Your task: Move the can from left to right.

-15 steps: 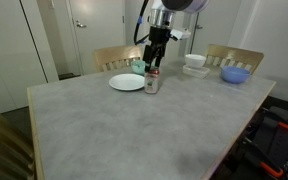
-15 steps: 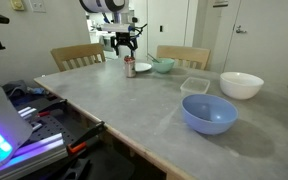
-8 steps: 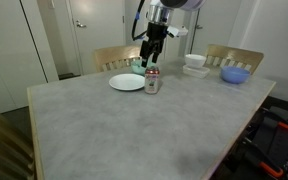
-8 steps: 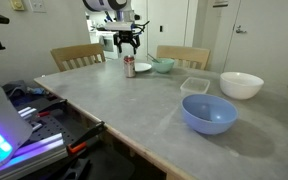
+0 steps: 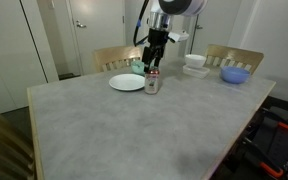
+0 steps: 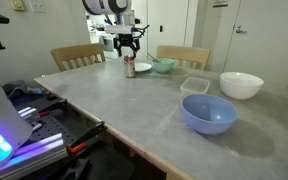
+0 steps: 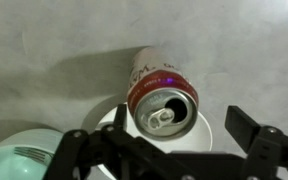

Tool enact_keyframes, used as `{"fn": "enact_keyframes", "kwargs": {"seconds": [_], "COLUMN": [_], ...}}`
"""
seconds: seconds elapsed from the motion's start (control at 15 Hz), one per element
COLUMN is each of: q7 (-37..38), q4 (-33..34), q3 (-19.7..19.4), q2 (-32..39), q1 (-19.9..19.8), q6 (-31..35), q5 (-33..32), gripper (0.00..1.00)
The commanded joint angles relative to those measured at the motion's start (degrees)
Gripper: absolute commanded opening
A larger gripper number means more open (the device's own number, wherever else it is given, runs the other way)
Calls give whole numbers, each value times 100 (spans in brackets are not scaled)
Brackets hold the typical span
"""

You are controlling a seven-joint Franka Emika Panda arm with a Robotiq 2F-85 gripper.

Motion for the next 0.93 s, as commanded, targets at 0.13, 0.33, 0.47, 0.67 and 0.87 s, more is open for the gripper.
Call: {"fn": "enact_keyframes", "kwargs": {"seconds": [0.13, 0.33, 0.47, 0.67, 0.87], "q7": [67, 68, 66, 103, 120], "q4": [-161, -275, -342, -448, -616], "q3": [18, 21, 28, 16, 57], "q2": [145, 74, 12, -111, -340], "q1": [-72, -82, -74, -45, 5], "q6": [96, 94, 96, 97, 79], "q5": [-22, -22, -32, -68, -73], "gripper": [72, 61, 47, 42, 42]}}
